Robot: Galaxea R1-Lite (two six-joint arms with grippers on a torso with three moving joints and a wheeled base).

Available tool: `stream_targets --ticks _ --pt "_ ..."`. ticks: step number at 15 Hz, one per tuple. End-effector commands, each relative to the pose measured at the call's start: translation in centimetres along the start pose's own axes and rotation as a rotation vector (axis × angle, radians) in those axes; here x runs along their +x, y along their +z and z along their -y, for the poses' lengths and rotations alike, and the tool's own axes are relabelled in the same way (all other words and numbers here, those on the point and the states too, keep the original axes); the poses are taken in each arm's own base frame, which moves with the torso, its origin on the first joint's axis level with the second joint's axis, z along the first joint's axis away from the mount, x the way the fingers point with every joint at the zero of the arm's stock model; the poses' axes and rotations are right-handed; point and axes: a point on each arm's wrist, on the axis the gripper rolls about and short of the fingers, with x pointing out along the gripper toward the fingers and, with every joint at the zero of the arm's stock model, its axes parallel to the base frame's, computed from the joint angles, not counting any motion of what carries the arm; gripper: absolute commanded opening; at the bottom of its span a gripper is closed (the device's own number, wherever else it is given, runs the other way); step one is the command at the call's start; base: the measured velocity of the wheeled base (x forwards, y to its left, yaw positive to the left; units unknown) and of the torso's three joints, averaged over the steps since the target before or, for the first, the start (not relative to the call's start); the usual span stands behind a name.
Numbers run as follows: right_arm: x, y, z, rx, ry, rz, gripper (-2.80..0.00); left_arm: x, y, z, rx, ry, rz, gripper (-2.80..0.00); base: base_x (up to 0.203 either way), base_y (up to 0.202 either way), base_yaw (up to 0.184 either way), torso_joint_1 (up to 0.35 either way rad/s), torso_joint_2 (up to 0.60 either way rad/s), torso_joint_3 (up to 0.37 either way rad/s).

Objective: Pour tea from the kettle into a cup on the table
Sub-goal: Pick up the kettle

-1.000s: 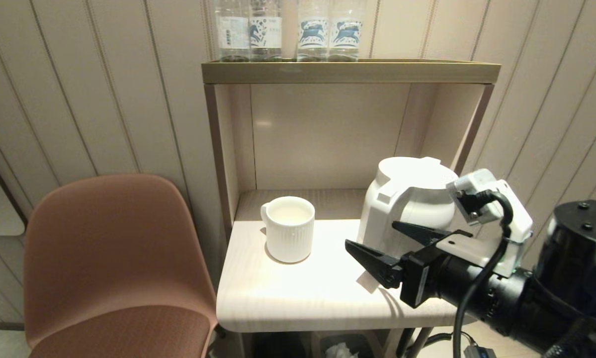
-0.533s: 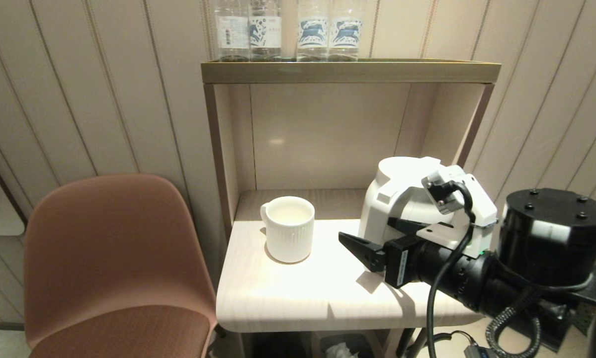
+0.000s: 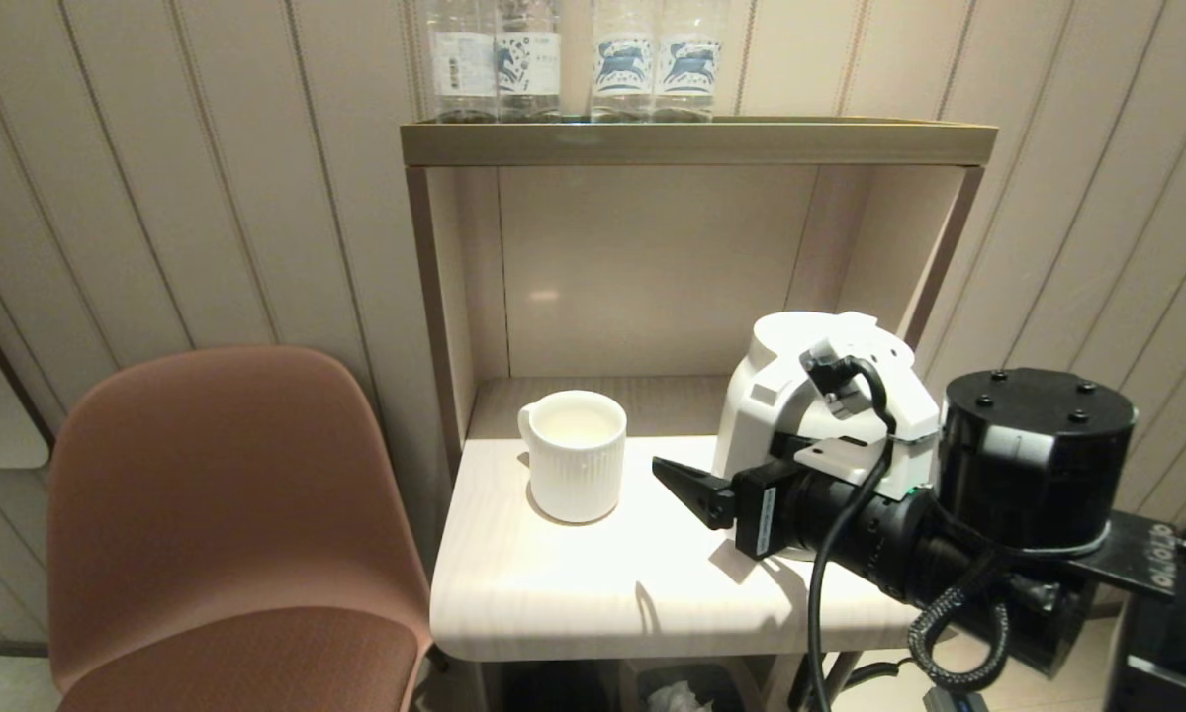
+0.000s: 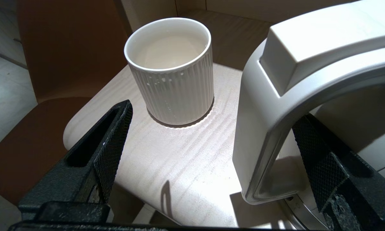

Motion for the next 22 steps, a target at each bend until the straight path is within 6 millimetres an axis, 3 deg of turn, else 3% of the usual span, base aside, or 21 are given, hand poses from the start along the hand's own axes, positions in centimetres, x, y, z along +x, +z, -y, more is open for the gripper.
stream_targets --ticks 1,11,22 --pt "0.5 0.0 -0.1 0.001 0.000 0.000 0.00 0.0 0.0 0.0 -0.001 0.001 0.002 -2.80 0.000 0.000 0.000 0.000 0.00 0.000" --pt "2.1 0.3 -0.2 0.001 -0.006 0.007 0.00 0.0 0.0 0.0 -0.001 0.000 0.002 -2.80 0.000 0.000 0.000 0.000 0.00 0.000" --pt "2.1 0.4 -0.1 -0.002 -0.010 0.012 0.00 0.0 0.0 0.0 -0.001 0.001 0.002 -2.80 0.000 0.000 0.000 0.000 0.00 0.000"
